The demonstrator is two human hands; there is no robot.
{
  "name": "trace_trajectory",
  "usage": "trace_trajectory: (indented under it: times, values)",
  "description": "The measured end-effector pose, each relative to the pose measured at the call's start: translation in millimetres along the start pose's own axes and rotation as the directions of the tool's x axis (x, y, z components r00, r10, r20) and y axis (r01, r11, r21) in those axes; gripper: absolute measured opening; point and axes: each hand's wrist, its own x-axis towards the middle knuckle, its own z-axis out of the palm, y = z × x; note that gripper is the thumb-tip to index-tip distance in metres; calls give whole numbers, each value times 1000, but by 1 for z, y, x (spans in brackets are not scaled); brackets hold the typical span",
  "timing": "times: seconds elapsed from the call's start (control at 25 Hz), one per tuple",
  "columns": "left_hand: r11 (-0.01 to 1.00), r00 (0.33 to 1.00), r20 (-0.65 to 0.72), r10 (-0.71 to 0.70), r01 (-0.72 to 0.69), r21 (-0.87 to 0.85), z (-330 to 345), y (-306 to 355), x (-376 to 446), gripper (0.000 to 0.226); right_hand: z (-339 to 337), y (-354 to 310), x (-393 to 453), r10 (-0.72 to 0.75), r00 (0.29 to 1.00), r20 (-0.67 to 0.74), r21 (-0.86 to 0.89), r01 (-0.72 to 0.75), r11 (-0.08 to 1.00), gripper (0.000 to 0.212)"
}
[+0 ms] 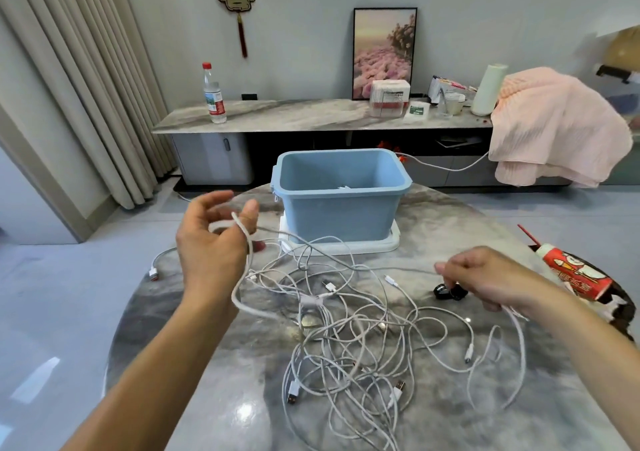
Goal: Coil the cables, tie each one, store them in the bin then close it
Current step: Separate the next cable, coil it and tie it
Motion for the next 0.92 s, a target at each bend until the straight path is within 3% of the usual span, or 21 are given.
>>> trace_trajectory:
  times: [0.04, 0.12, 0.2, 0.24, 0.32, 0.4, 0.48, 0.6, 0.68, 0.76, 0.84, 0.92]
  values:
    - [989, 990, 35, -139, 141, -54, 3, 2, -2, 14, 5, 3, 2, 14, 999, 33, -151, -9, 988, 41]
    - [926, 910, 233, -343, 369, -81, 11, 4, -13, 21, 13, 5, 7, 51, 998, 32, -457, -31, 889, 40]
    - [922, 828, 457, -324, 386, -46, 15, 5, -26, 24, 16, -6, 3, 31, 999, -37, -672, -48, 739, 24]
    - [936, 787, 551, -278, 351, -28, 16, 6, -31, 22, 15, -19, -5, -47, 996, -75, -684, -17, 730, 26]
    - [960, 652, 731, -200, 280, 13, 16, 8, -37, 8, 16, -48, -22, -330, 936, -124, -462, 240, 854, 54]
    - [953, 485, 851, -201, 300, 54, 16, 4, -40, 21, 28, -84, -46, -502, 865, -7, 67, 502, 862, 63]
    - [924, 387, 889, -246, 370, 94, 17, 4, -40, 27, 51, -103, -60, -579, 783, 228, 406, 464, 787, 51]
    - [910, 319, 913, -253, 400, 112, 13, 9, -45, 18, 63, -99, -59, -554, 801, 226, 432, 428, 794, 14]
    - [913, 348, 885, -311, 367, 177, 12, 8, -47, 37, 48, -100, -56, -540, 833, 123, 390, 460, 798, 16]
    - [919, 479, 788, -386, 274, 284, 13, 5, -43, 40, 26, -101, -56, -526, 850, -30, 378, 497, 781, 10]
    - [924, 604, 706, -370, 161, 346, 13, 3, -37, 32, 2, -97, -54, -503, 846, -179, 429, 527, 734, 10]
    - [944, 672, 672, -310, 136, 300, 11, 6, -32, 30, -12, -86, -49, -471, 843, -259, 457, 536, 709, 12]
